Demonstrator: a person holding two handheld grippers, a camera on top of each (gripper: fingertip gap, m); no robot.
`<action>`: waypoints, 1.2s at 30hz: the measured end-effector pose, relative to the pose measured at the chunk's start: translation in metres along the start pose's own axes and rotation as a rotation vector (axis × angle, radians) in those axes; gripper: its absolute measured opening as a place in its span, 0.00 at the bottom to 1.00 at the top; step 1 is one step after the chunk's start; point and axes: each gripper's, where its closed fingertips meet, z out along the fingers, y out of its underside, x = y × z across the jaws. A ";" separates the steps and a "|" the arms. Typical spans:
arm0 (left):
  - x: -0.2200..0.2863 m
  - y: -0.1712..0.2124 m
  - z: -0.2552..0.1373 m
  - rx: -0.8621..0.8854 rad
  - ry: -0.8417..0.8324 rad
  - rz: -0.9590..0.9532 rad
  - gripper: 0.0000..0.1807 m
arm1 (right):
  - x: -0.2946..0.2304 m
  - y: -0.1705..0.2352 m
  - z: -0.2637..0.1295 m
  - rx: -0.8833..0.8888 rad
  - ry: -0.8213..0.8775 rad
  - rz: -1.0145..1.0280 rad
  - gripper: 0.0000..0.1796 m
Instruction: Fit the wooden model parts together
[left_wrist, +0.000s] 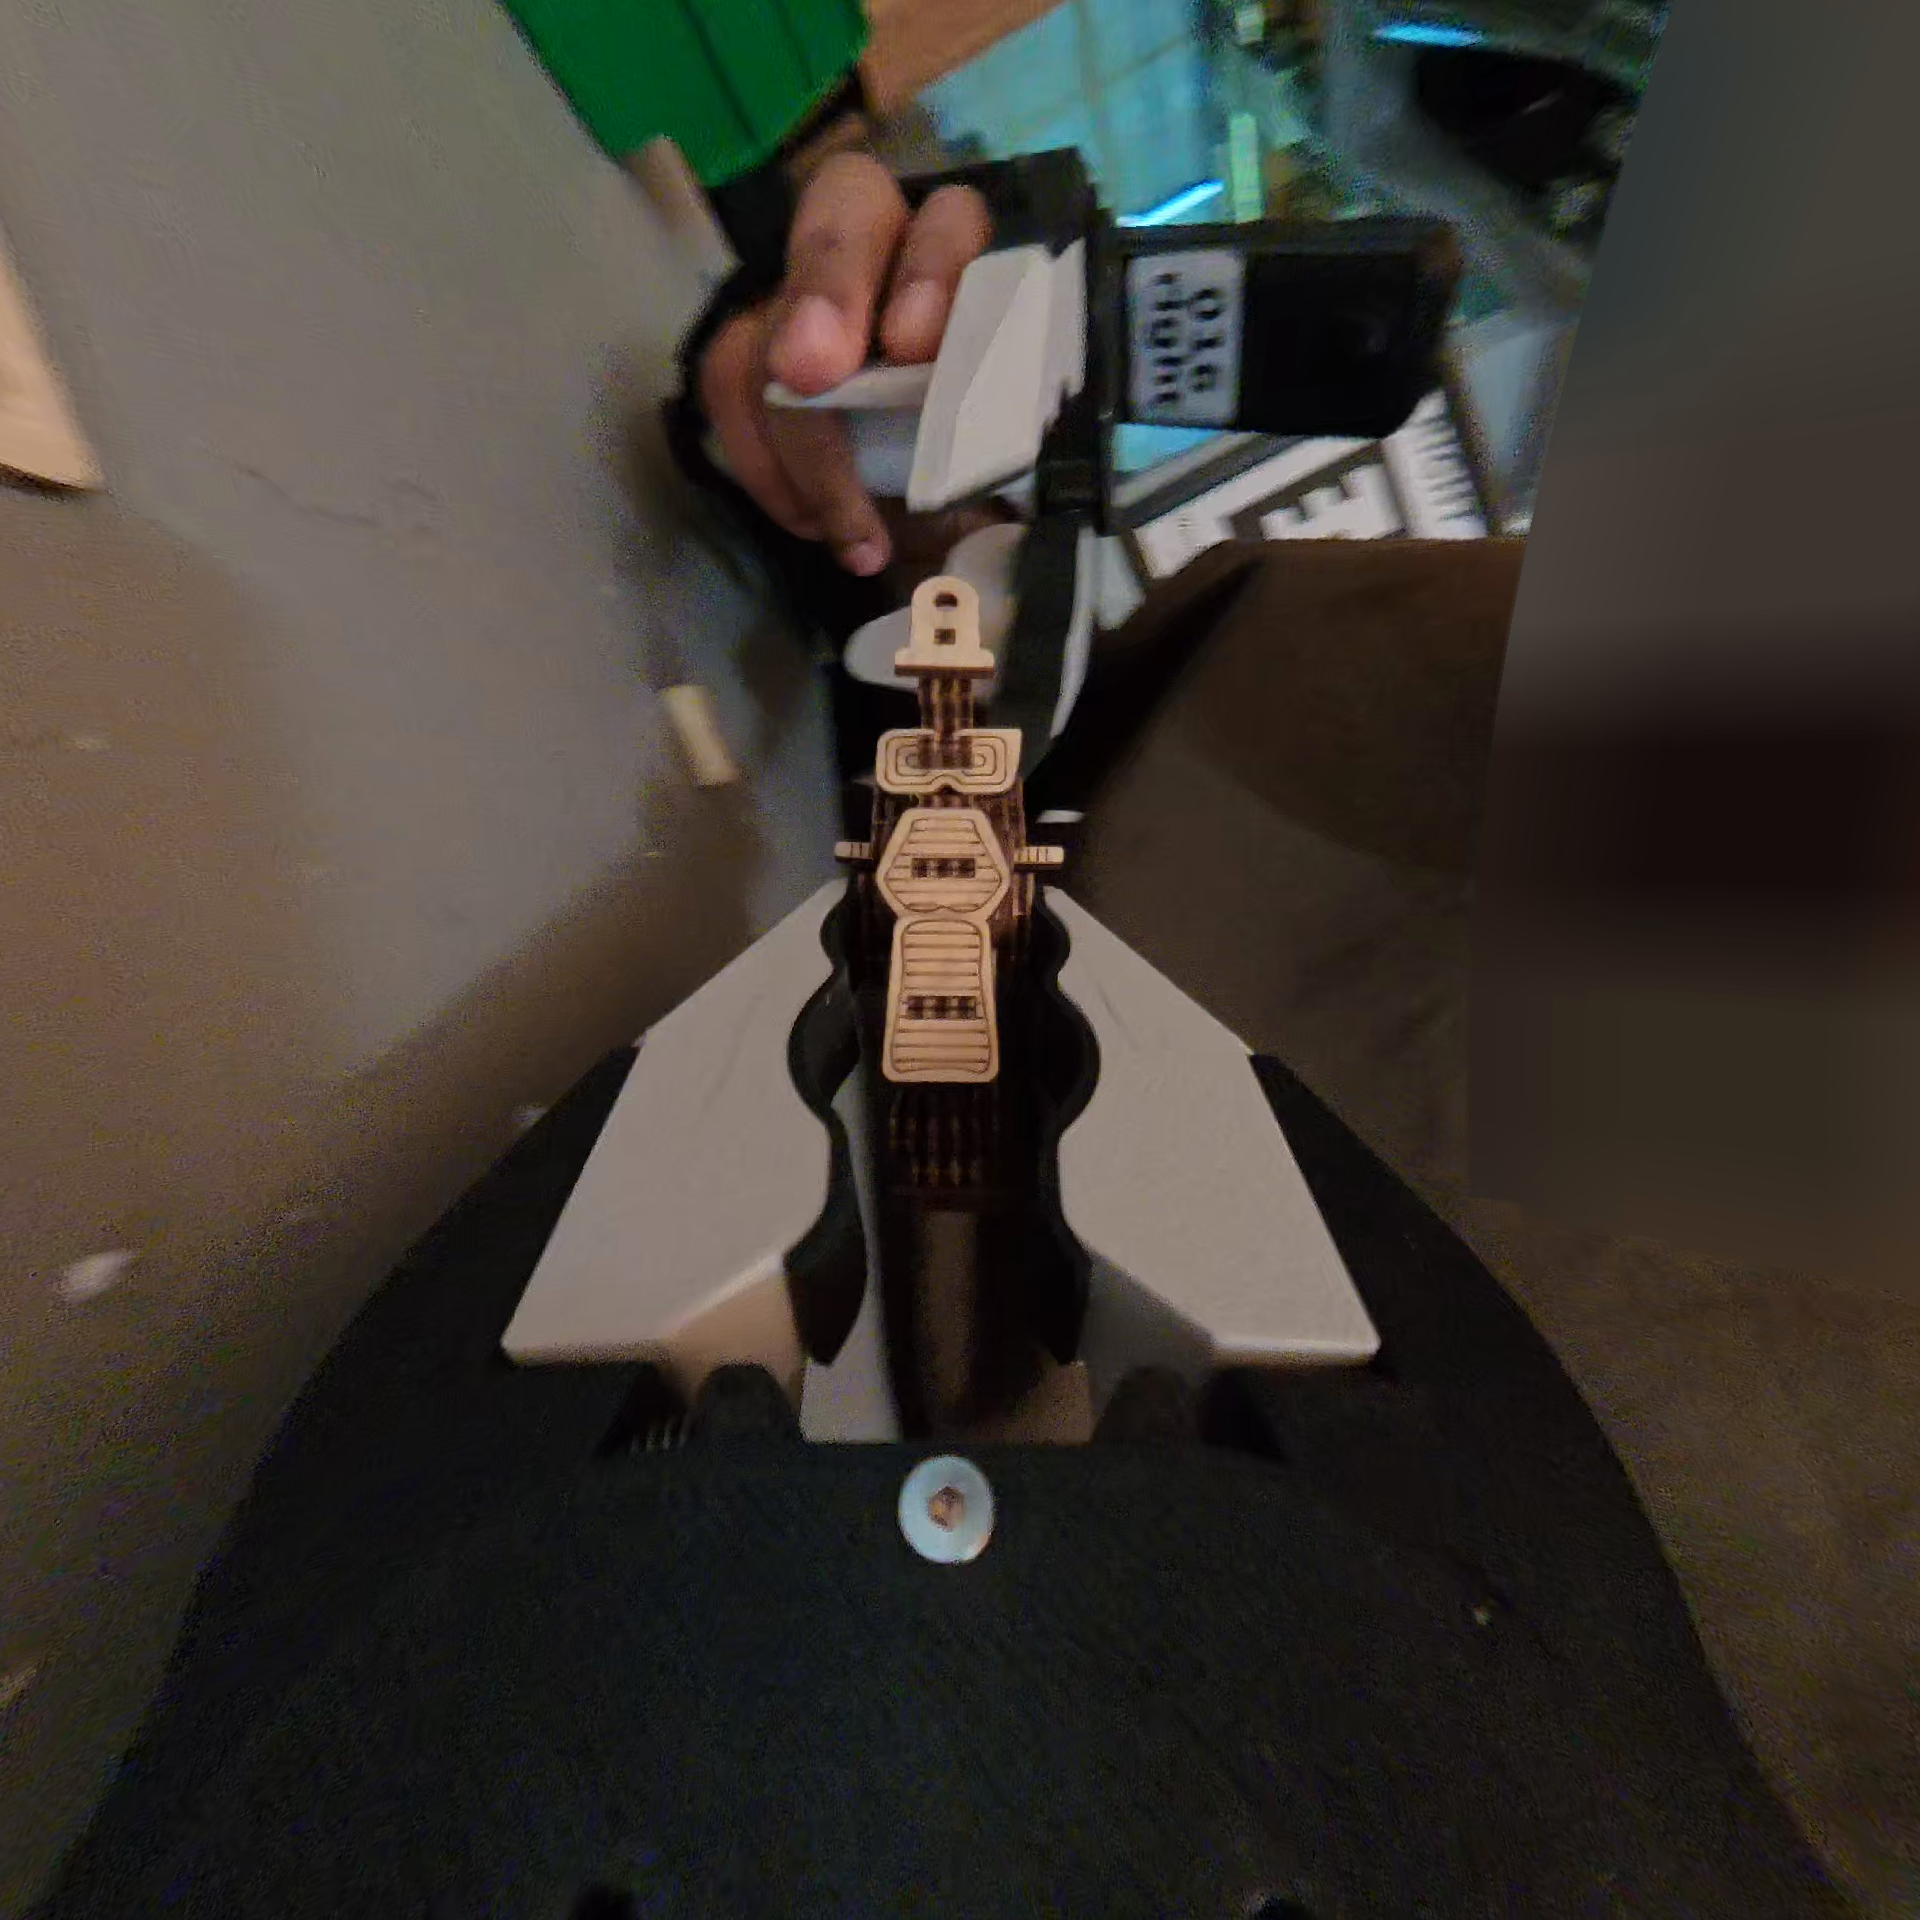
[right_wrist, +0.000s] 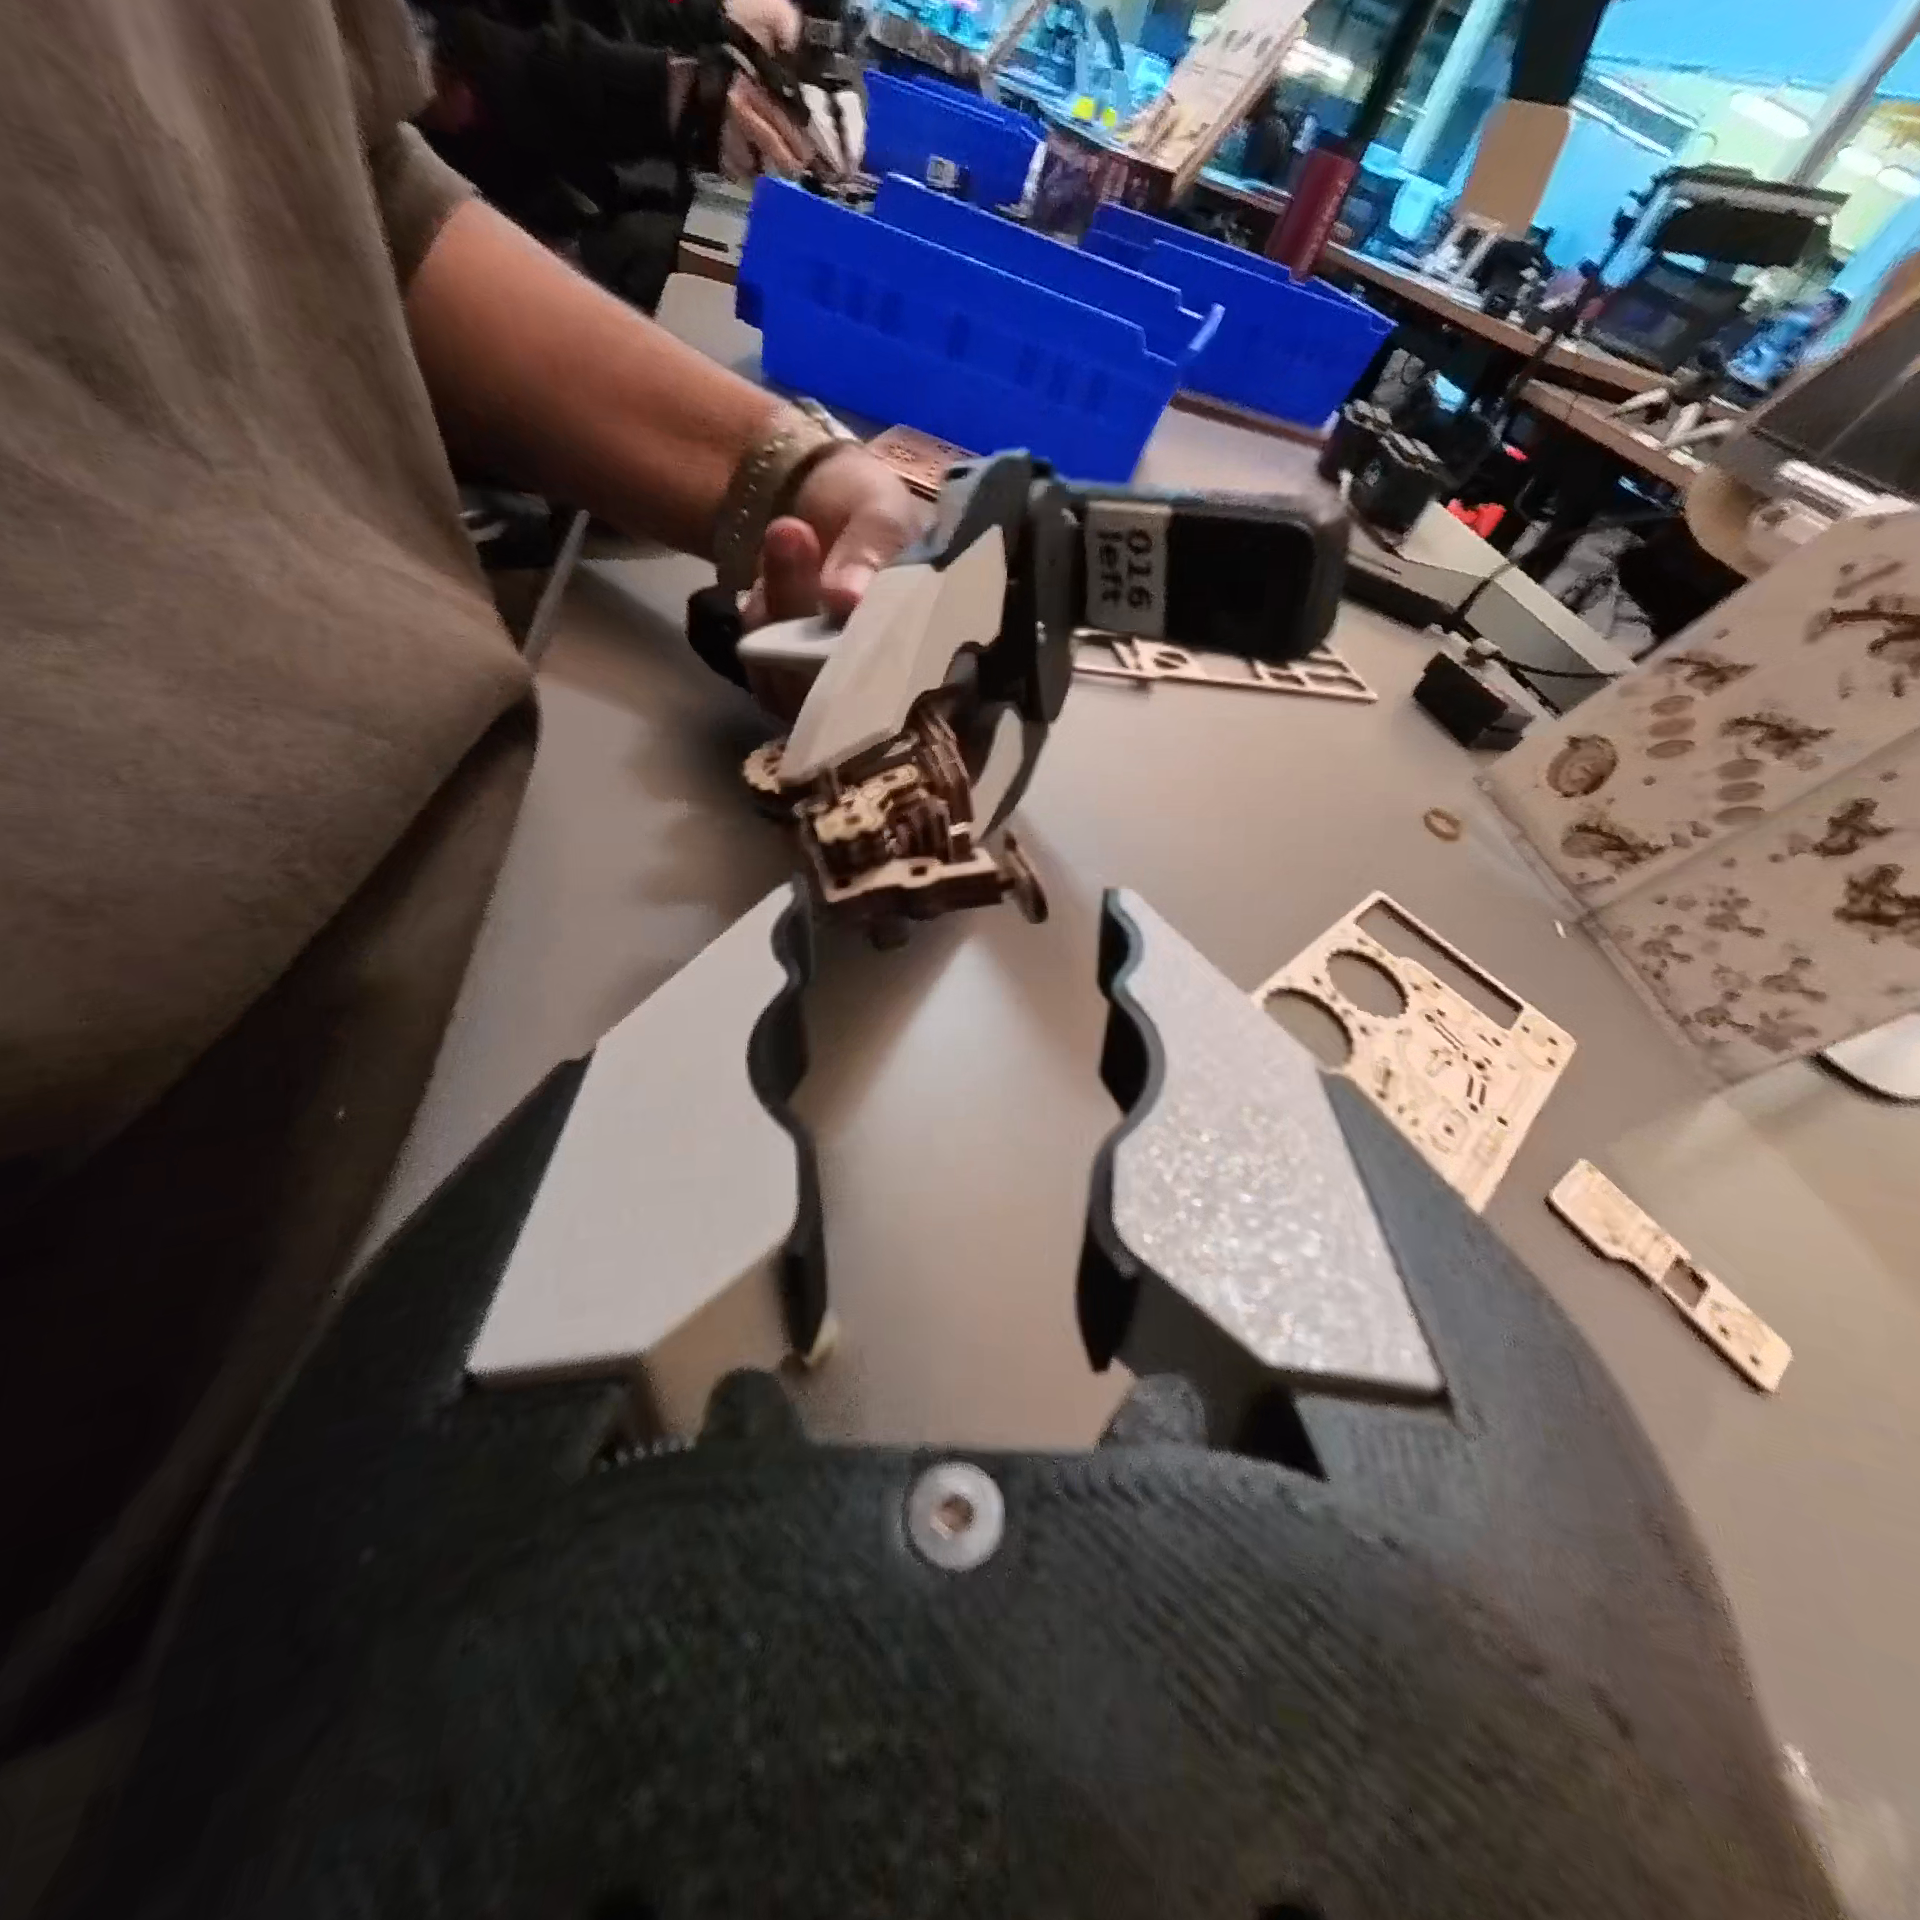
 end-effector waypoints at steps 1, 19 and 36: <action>-0.012 -0.002 -0.003 0.003 -0.104 0.047 0.15 | 0.007 0.003 -0.001 -0.003 0.030 0.027 0.29; -0.082 -0.025 -0.044 -0.096 -0.935 0.633 0.15 | 0.055 0.051 0.017 -0.243 0.276 0.301 0.00; -0.080 -0.019 -0.038 -0.134 -0.907 0.663 0.16 | 0.052 0.032 0.022 -0.174 0.250 0.455 0.00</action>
